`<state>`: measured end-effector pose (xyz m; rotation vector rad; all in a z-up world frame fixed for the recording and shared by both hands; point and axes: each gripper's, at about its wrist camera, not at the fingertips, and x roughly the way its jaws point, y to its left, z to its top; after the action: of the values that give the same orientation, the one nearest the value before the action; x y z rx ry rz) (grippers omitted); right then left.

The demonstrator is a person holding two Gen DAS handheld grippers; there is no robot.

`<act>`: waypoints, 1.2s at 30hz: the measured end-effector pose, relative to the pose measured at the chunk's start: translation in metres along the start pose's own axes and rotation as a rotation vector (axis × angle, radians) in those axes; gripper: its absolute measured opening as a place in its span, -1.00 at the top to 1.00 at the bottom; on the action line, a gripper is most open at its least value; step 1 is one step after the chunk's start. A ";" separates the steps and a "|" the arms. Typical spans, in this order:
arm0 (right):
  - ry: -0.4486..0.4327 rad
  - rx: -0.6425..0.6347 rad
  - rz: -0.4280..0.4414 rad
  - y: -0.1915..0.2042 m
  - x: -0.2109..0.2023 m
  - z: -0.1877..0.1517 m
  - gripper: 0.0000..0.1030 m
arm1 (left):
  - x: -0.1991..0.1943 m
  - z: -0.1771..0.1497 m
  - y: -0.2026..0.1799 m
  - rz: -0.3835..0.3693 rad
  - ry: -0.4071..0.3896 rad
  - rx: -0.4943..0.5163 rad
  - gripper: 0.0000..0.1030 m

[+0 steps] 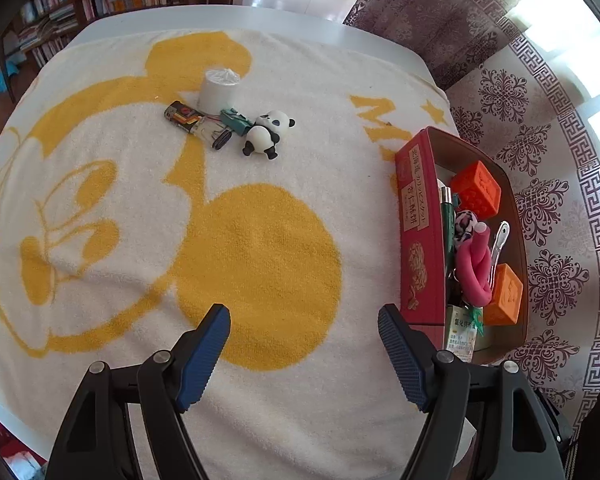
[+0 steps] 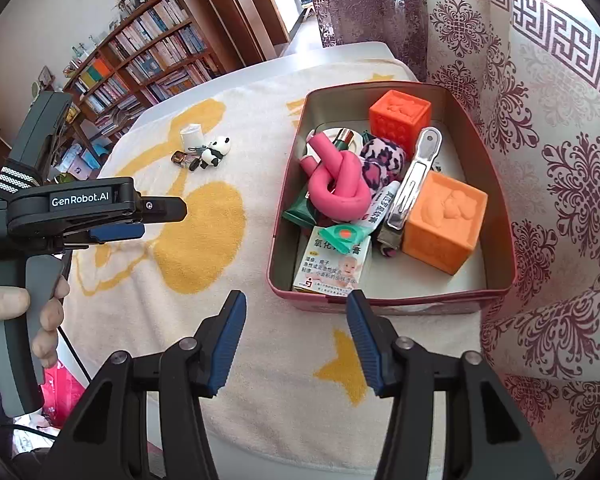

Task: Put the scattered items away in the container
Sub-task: 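Move both grippers back over the panda, white roll and lighter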

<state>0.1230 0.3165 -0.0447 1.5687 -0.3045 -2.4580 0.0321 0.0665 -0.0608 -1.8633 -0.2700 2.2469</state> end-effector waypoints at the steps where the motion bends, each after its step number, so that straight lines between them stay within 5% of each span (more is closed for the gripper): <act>1: 0.004 -0.001 0.003 0.003 0.002 0.001 -0.10 | 0.000 0.001 0.006 0.003 0.001 -0.012 -0.51; 25: 0.126 -0.046 0.036 0.090 0.065 0.019 -0.10 | 0.002 0.029 0.113 0.007 0.048 -0.109 -0.51; 36: 0.171 -0.002 0.020 0.104 0.091 0.024 -0.10 | 0.013 0.048 0.127 0.046 0.065 -0.053 -0.51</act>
<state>0.0704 0.1923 -0.0844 1.7517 -0.2881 -2.2891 -0.0234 -0.0525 -0.0987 -1.9857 -0.2818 2.2242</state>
